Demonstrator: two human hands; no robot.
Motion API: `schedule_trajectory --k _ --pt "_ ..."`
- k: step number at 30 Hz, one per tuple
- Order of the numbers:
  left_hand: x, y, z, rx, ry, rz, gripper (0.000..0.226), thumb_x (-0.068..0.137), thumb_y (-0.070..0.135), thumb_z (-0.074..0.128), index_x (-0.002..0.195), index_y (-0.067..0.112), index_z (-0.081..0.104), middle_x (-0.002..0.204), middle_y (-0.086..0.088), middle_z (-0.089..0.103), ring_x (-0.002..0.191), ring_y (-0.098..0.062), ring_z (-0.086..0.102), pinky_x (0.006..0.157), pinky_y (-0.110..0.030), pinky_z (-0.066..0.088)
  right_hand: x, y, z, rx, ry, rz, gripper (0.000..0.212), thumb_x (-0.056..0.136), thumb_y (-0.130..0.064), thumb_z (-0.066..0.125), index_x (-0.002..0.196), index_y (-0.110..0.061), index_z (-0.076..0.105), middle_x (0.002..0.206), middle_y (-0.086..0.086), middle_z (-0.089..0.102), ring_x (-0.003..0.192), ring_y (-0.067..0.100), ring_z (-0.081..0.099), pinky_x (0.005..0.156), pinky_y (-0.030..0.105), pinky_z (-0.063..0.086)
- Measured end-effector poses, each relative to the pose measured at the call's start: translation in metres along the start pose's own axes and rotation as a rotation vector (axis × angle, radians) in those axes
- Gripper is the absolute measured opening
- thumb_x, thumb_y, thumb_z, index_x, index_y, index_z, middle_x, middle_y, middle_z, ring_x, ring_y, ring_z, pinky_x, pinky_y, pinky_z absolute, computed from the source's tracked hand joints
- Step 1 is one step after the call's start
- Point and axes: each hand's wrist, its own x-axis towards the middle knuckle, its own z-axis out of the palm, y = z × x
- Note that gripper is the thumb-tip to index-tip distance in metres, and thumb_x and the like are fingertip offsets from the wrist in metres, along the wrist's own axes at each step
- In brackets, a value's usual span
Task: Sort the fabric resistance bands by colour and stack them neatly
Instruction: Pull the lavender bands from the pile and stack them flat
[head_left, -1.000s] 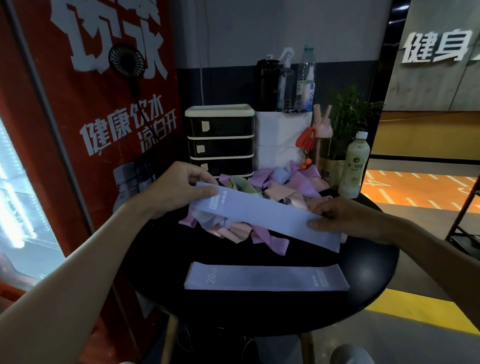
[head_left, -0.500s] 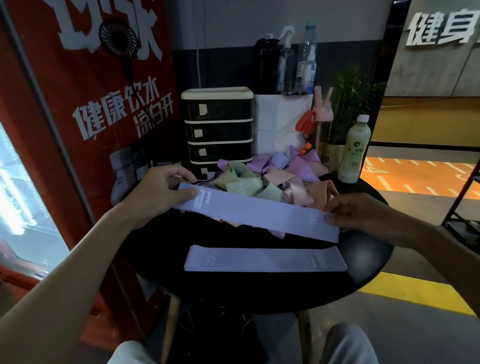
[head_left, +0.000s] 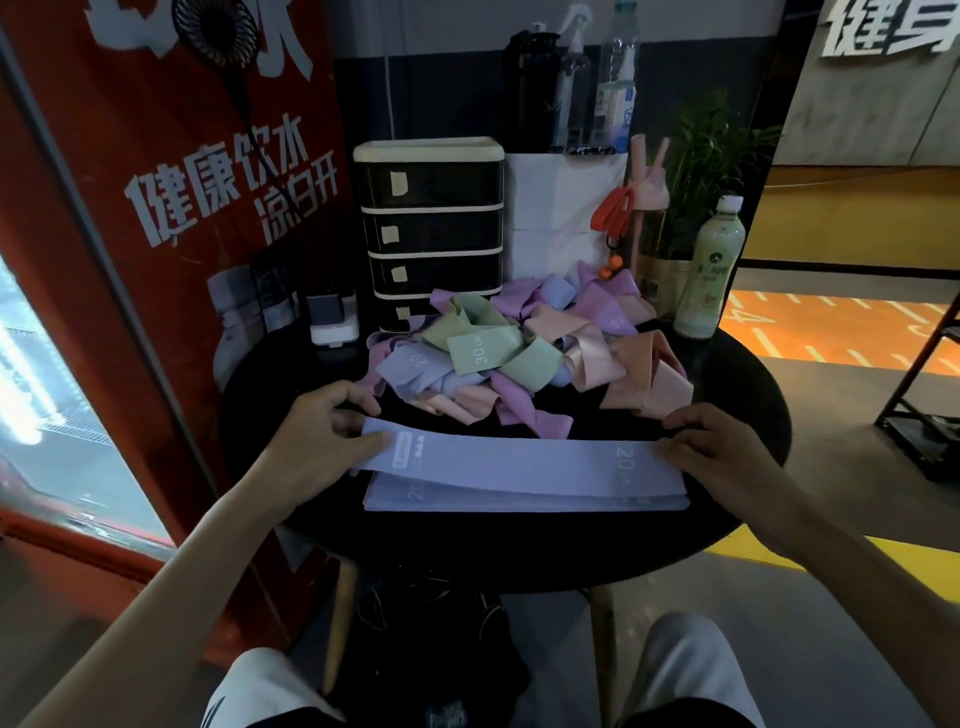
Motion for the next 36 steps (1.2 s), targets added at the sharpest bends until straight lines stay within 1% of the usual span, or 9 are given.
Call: schedule_trajectory --k 5,9,14,18,21,24,29,34,36 --pt "-0.004 -0.01 0.007 0.012 -0.037 -0.01 0.023 0.081 0.002 0.078 0.089 0.013 0.059 0.068 0.0 0.071 0.052 -0.006 0.06 0.048 -0.022 0.047 -0.001 0.009 0.003 -0.07 0.0 -0.012 0.009 0.092 -0.007 0.061 0.09 -0.015 0.063 0.087 0.003 0.069 0.083 0.011 0.062 0.072 0.025 0.047" --pt "-0.008 -0.016 0.009 0.021 -0.057 0.012 0.021 0.081 0.0 0.077 0.089 0.011 0.062 0.071 -0.003 0.069 0.058 -0.005 0.063 0.051 -0.02 0.048 -0.001 0.012 0.002 -0.114 -0.027 -0.018 0.011 0.094 -0.01 0.059 0.089 -0.016 0.067 0.091 -0.002 0.068 0.087 0.007 0.062 0.072 0.022 0.048" --pt "-0.01 -0.024 0.01 0.069 -0.063 0.072 0.021 0.08 0.003 0.079 0.084 0.02 0.067 0.085 -0.003 0.07 0.073 -0.01 0.067 0.07 -0.025 0.053 -0.001 0.014 0.002 -0.202 -0.022 -0.062 0.013 0.094 -0.01 0.058 0.089 -0.019 0.067 0.091 -0.004 0.066 0.087 0.006 0.059 0.068 0.019 0.045" --pt "-0.014 -0.03 0.013 0.151 -0.07 0.116 0.019 0.08 0.017 0.082 0.082 0.028 0.066 0.067 -0.002 0.059 0.056 -0.007 0.052 0.058 -0.021 0.044 0.002 0.019 0.0 -0.32 -0.047 -0.092 0.01 0.094 -0.014 0.059 0.096 -0.022 0.063 0.101 -0.003 0.059 0.092 0.006 0.055 0.071 0.017 0.043" --pt "-0.019 -0.034 0.011 0.202 -0.085 0.19 0.031 0.068 0.049 0.082 0.092 0.035 0.068 0.099 0.014 0.059 0.082 -0.003 0.054 0.074 -0.011 0.04 0.002 0.02 -0.007 -0.371 -0.131 -0.122 0.024 0.09 -0.015 0.065 0.108 -0.031 0.058 0.112 -0.007 0.05 0.099 0.001 0.05 0.077 0.014 0.042" --pt "-0.024 -0.038 0.006 0.219 -0.209 0.206 0.049 0.059 0.065 0.075 0.103 0.048 0.064 0.123 0.027 0.054 0.116 0.005 0.051 0.09 -0.015 0.036 -0.003 0.021 -0.018 -0.373 -0.262 -0.145 0.041 0.084 -0.012 0.072 0.11 -0.039 0.057 0.117 -0.016 0.052 0.109 -0.001 0.048 0.089 0.016 0.04" --pt "-0.022 -0.042 0.001 0.222 -0.261 0.222 0.047 0.061 0.061 0.076 0.105 0.047 0.064 0.117 0.023 0.062 0.115 -0.005 0.057 0.103 -0.03 0.04 -0.002 0.029 -0.025 -0.406 -0.341 -0.163 0.038 0.081 -0.015 0.076 0.105 -0.041 0.062 0.118 -0.023 0.055 0.114 -0.007 0.047 0.095 0.021 0.044" --pt "-0.018 -0.048 0.0 0.222 -0.261 0.235 0.054 0.06 0.076 0.072 0.105 0.047 0.064 0.117 0.023 0.063 0.113 -0.004 0.058 0.101 -0.029 0.04 0.0 0.032 -0.024 -0.415 -0.321 -0.23 0.032 0.079 -0.02 0.078 0.104 -0.037 0.067 0.116 -0.025 0.057 0.116 -0.002 0.05 0.097 0.021 0.042" --pt "-0.017 -0.049 0.001 0.22 -0.266 0.231 0.053 0.061 0.074 0.072 0.106 0.047 0.064 0.117 0.024 0.062 0.114 -0.002 0.057 0.101 -0.027 0.038 0.001 0.034 -0.025 -0.416 -0.325 -0.225 0.032 0.078 -0.021 0.079 0.103 -0.038 0.067 0.124 -0.024 0.052 0.119 -0.004 0.047 0.096 0.016 0.041"
